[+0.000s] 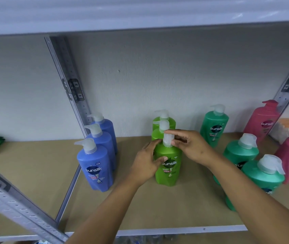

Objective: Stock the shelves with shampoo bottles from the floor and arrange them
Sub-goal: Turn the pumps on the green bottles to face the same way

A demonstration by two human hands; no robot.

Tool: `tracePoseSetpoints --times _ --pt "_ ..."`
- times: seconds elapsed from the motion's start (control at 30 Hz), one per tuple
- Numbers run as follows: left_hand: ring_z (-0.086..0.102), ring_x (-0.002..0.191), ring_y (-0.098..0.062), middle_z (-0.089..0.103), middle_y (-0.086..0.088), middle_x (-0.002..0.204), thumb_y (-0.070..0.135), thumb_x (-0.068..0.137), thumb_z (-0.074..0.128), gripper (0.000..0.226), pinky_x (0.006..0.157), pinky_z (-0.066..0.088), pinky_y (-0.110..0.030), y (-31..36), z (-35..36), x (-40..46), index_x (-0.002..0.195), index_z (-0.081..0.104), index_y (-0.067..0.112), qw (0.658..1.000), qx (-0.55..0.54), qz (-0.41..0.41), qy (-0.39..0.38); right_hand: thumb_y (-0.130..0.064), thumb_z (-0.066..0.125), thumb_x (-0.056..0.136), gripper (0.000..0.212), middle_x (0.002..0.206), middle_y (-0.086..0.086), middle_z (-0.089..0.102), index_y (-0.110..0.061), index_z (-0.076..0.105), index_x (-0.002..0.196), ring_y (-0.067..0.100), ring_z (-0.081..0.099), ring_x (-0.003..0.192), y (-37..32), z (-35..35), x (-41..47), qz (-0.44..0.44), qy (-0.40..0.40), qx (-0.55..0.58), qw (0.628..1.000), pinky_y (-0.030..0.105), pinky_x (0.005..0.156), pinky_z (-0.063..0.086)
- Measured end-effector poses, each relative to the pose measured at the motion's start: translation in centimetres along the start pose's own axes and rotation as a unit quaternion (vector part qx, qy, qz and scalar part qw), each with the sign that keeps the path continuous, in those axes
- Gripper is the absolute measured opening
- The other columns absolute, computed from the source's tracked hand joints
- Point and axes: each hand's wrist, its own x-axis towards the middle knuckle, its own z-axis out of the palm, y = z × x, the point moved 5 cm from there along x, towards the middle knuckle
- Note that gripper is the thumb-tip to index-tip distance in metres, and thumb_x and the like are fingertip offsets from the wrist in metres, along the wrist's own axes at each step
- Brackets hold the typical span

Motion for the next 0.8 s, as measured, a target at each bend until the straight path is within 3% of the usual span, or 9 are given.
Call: tracePoseSetpoints --times 0.23,0.37,0.5,0.67,0.8 --pt "0.061 0.107 -0.018 0.060 -0.003 0.124 0.028 0.080 0.073 0.061 0.094 0.050 -0.039 0.4 0.1 0.0 0.135 0.048 0.020 1.000 -0.008 0.001 0.004 -0.006 0.060 0.091 0.042 0.122 -0.010 0.064 -0.041 0.063 0.112 -0.002 0.058 0.112 0.0 -0.2 -0.3 0.000 0.003 0.003 1.000 0.022 0.098 0.046" --pt "0.059 0.110 -0.013 0.059 0.002 0.125 0.042 0.076 0.067 0.064 0.096 0.049 -0.038 0.4 -0.2 -0.3 0.134 0.048 0.025 1.000 -0.021 -0.007 -0.004 -0.004 0.059 0.091 0.041 0.126 -0.007 0.062 -0.037 0.062 0.115 -0.001 0.057 0.113 -0.1 -0.1 -0.2 -0.001 -0.012 -0.002 1.000 0.020 0.098 0.046" --pt "0.057 0.110 -0.007 0.060 0.006 0.124 0.056 0.074 0.063 0.064 0.097 0.047 -0.028 1.6 -1.2 -0.7 0.129 0.053 0.026 0.999 -0.030 -0.002 0.042 -0.001 0.053 0.093 0.043 0.126 -0.007 0.061 -0.032 0.057 0.123 -0.001 0.055 0.114 0.0 -0.4 -0.4 0.012 -0.032 0.015 0.999 0.013 0.096 0.044" --pt "0.063 0.094 -0.007 0.068 0.008 0.105 0.071 0.067 0.055 0.064 0.085 0.053 -0.032 3.3 -1.9 -0.4 0.110 0.063 0.024 0.995 -0.015 -0.006 0.097 0.001 0.051 0.094 0.040 0.123 -0.008 0.062 -0.016 0.057 0.130 -0.014 0.055 0.104 0.2 -0.5 -0.4 0.021 -0.020 0.021 0.999 0.006 0.090 0.042" --pt "0.065 0.087 -0.002 0.071 0.011 0.092 0.064 0.073 0.061 0.046 0.081 0.055 -0.035 3.0 -1.7 -0.2 0.098 0.067 0.025 0.993 -0.018 -0.010 0.112 0.002 0.052 0.093 0.037 0.115 -0.007 0.066 -0.019 0.060 0.123 -0.011 0.059 0.103 0.3 -0.4 -0.5 0.016 -0.013 0.036 0.999 0.008 0.088 0.044"
